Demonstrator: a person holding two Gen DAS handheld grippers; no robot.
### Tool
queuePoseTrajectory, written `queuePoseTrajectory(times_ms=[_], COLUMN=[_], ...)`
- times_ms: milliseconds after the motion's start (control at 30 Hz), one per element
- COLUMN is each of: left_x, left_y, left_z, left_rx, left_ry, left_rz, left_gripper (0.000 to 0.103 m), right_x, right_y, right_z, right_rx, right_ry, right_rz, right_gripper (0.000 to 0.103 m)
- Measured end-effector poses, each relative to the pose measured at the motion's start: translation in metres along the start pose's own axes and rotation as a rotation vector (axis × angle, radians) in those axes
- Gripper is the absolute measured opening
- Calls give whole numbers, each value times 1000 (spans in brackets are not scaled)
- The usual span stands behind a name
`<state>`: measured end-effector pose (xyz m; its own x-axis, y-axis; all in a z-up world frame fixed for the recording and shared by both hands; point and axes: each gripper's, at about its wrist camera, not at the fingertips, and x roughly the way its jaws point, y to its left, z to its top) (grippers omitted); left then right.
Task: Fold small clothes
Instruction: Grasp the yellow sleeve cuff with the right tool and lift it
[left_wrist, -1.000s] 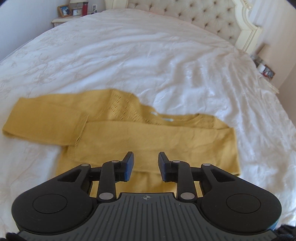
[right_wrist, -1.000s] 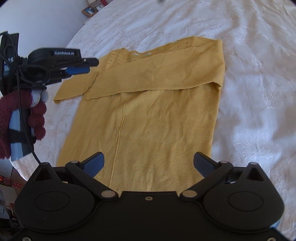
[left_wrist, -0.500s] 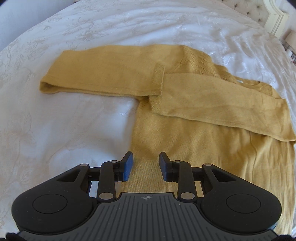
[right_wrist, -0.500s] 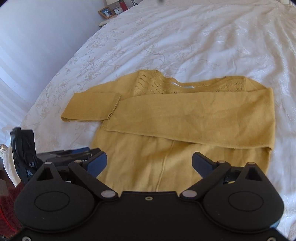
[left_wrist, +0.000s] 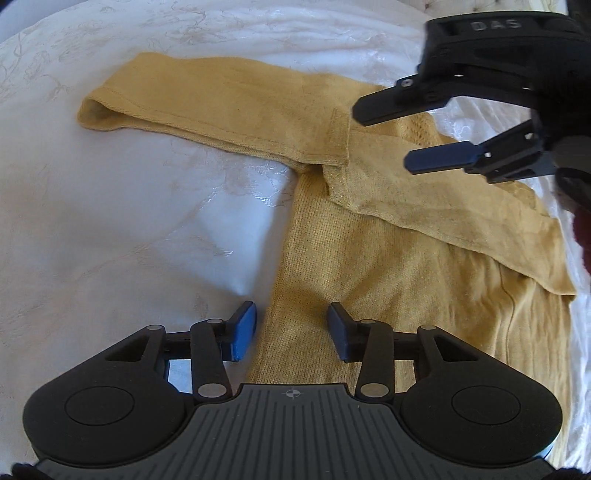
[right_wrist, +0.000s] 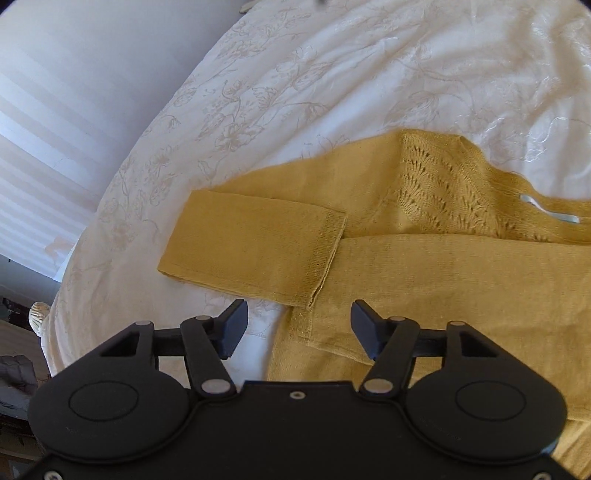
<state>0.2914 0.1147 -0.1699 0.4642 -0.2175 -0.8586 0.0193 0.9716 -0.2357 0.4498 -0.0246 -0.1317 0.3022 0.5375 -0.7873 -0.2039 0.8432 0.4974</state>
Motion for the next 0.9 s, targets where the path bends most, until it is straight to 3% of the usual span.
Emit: queuePoseTrajectory(times_ms=[367,433,467,500,533,567,700,833,900], left_x=[-2,-2,-1,-2,-2,-2,-2,2,4], left_y=[3,3,3,3,2,2,1,-4,-7], left_z=[-1,0,0,1,1,2,3,2,2], left_rx=[-8,-6,-9,-10,-10,-10,-11,-11,-13], left_ry=[-9,-6,-6,-6,-5,-4,-4,-2,-1], left_rz=[-14,-13,-12,-11,-9,-7,1,14,20], left_gripper=[45,46,46,46,46,46,47,48,50], right_x=[51,55,56,57,57,56,26,-41,-84], right_y=[-4,-7,-8,-9,-9,-8,10,20,16], right_z=[17,18,19,19,21,23,27,33,34], right_rx=[46,69,79,85,89,90,29,-5,-23], right_ry=[45,49,52,55,62,64,9,-97,-160], right_rz=[20,23,18,6,-11,-7,48,131,127], right_gripper=[62,55,45,25,15,14,13,13,13])
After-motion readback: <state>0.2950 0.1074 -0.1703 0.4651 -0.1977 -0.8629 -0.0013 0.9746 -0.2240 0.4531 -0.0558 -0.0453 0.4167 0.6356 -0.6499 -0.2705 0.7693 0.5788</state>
